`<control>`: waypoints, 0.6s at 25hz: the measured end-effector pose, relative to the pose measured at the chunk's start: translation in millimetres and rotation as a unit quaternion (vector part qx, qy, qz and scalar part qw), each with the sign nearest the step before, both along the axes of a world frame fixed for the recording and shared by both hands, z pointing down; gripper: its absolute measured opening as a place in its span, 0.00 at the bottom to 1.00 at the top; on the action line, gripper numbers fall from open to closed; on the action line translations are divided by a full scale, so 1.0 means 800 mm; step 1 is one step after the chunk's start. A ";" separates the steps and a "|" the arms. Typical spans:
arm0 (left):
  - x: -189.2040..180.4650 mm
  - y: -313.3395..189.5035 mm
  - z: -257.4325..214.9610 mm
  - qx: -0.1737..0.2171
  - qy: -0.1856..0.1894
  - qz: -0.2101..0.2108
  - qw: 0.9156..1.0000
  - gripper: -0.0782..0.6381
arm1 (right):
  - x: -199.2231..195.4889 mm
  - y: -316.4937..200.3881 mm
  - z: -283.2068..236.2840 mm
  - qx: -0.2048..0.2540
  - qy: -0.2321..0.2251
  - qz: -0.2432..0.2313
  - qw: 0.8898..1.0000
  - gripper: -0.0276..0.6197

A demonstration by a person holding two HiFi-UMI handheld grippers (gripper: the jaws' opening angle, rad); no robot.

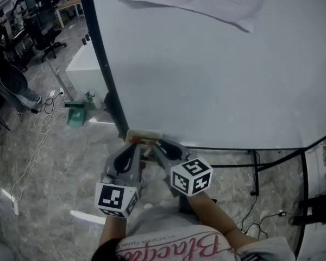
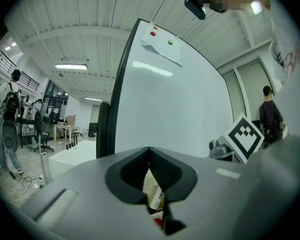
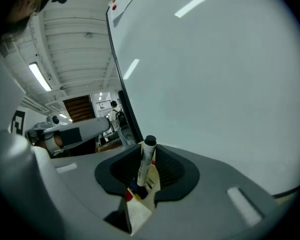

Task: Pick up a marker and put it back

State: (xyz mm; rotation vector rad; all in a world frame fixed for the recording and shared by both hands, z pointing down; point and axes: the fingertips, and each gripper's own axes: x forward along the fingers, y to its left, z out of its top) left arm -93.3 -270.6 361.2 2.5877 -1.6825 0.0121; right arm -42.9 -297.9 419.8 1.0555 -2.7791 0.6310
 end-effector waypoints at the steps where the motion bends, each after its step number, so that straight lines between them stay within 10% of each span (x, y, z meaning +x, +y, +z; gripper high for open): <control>1: -0.001 0.000 0.000 0.000 0.000 0.003 1.000 0.11 | -0.003 0.002 -0.004 0.007 -0.009 -0.005 1.000 0.17; 15: -0.026 0.012 -0.059 0.062 0.031 0.015 0.997 0.11 | 0.024 0.039 -0.160 0.229 -0.108 0.014 0.967 0.14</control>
